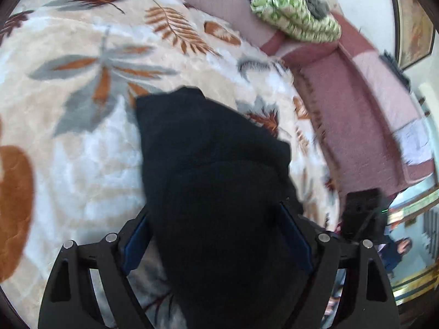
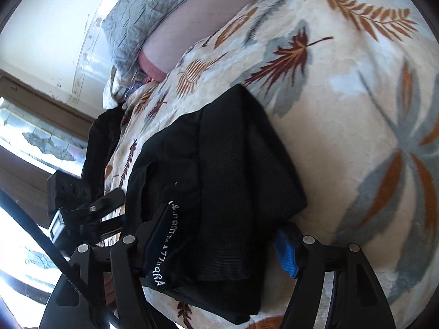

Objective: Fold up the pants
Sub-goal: 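Grasp the stack with the right gripper and fold it over once more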

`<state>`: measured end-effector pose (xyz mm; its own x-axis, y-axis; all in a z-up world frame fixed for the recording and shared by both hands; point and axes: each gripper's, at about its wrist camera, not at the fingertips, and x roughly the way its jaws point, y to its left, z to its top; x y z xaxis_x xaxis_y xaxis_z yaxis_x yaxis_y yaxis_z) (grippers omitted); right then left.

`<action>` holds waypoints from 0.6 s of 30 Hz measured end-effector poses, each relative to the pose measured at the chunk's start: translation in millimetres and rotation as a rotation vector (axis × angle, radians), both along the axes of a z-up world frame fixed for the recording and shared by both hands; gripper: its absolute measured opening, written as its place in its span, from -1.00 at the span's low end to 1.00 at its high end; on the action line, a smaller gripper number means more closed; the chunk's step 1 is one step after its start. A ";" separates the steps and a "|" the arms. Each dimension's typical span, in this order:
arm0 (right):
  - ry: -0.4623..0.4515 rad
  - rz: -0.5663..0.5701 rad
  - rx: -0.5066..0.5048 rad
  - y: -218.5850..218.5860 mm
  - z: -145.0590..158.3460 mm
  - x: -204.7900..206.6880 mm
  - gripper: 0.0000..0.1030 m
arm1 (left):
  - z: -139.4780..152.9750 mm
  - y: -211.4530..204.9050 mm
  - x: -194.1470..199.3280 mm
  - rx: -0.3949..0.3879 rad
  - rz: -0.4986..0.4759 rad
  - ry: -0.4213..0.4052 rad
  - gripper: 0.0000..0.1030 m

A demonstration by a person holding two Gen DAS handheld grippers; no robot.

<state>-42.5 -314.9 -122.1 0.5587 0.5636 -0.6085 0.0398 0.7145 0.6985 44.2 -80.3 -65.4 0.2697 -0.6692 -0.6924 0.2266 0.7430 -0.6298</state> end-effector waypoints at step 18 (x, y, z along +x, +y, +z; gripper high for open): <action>-0.198 0.053 -0.140 45.4 84.2 68.9 -0.42 | 71.6 20.0 79.4 0.041 0.095 -0.166 -0.20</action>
<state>26.4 -269.5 -37.9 0.6467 0.5129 -0.5645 -0.1276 0.8024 0.5830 123.6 -60.3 6.2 0.4437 -0.6073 -0.6590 0.2524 0.7903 -0.5584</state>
